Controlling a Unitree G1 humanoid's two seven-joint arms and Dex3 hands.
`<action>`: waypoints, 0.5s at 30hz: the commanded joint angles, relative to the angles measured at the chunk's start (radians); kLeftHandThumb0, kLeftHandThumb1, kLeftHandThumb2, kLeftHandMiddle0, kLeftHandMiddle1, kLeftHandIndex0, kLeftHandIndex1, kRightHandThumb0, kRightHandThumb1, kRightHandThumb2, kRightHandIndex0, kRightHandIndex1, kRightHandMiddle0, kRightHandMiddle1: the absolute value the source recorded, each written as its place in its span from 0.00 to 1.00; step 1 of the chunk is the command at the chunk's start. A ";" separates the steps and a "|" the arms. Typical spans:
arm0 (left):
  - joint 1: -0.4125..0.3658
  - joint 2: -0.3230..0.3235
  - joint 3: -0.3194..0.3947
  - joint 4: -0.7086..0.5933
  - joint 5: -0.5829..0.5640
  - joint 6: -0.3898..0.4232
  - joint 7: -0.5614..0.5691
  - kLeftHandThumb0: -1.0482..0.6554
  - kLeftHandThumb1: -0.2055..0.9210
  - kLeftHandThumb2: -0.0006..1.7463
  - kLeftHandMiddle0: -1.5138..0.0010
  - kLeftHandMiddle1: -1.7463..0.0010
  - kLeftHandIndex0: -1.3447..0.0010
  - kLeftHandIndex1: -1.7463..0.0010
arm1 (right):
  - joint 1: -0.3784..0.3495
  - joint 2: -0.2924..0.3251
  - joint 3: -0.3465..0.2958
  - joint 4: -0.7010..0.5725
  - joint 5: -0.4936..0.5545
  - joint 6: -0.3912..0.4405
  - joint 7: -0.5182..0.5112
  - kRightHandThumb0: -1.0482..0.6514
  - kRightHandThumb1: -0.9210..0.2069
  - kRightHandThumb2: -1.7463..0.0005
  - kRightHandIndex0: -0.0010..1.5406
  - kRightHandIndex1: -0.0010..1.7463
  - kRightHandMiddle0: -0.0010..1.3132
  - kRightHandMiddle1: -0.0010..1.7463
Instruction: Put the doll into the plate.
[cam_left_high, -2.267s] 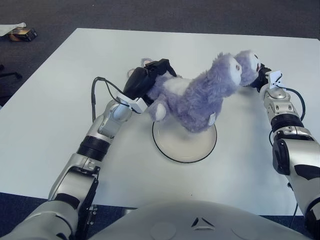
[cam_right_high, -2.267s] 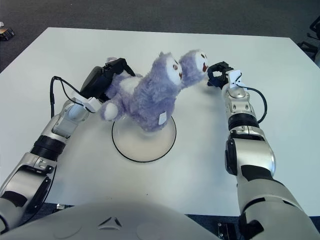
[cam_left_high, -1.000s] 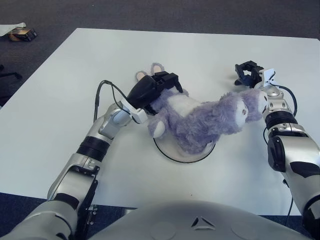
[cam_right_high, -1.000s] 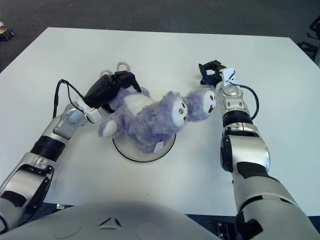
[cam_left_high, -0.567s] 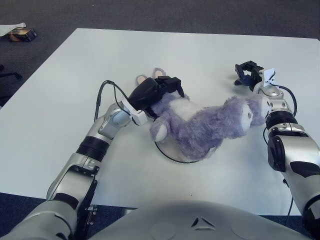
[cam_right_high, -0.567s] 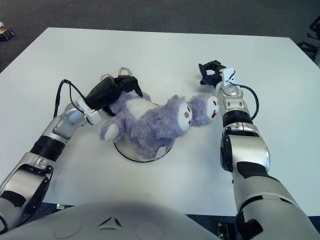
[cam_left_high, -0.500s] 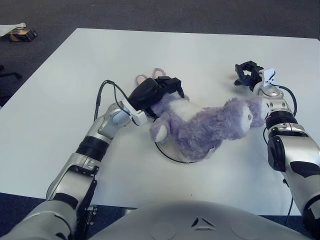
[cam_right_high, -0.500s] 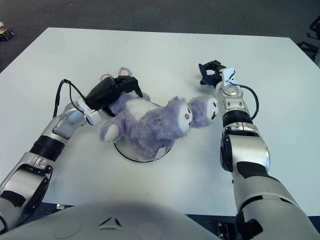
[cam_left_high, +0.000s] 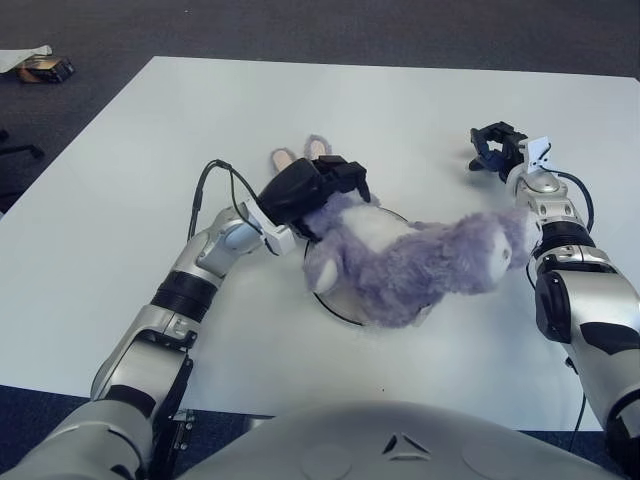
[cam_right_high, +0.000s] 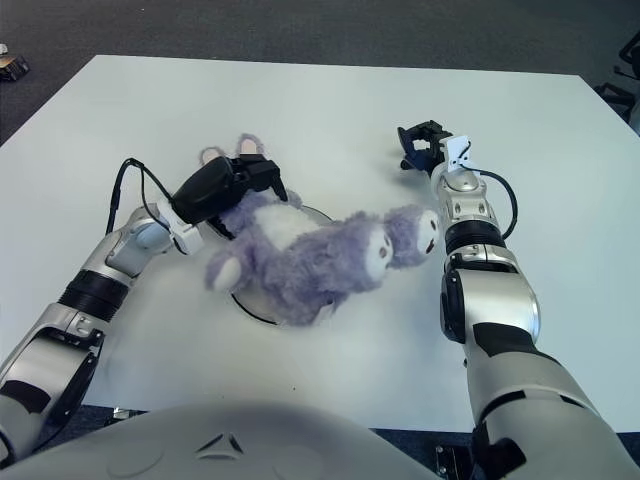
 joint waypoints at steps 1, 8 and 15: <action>-0.007 0.003 -0.003 -0.002 0.030 -0.004 0.019 0.08 0.96 0.38 0.38 0.00 0.89 0.15 | 0.079 0.040 0.010 0.059 -0.002 0.060 0.021 0.41 0.00 0.70 0.25 0.86 0.15 1.00; -0.005 0.018 -0.007 -0.020 0.076 0.016 0.018 0.03 1.00 0.40 0.82 0.05 0.99 0.36 | 0.076 0.039 0.012 0.062 -0.008 0.070 0.019 0.41 0.00 0.70 0.25 0.86 0.15 1.00; -0.010 0.030 -0.011 -0.025 0.119 0.012 0.025 0.03 1.00 0.41 0.96 0.29 1.00 0.48 | 0.074 0.038 0.013 0.066 -0.010 0.072 0.016 0.41 0.00 0.70 0.26 0.86 0.15 1.00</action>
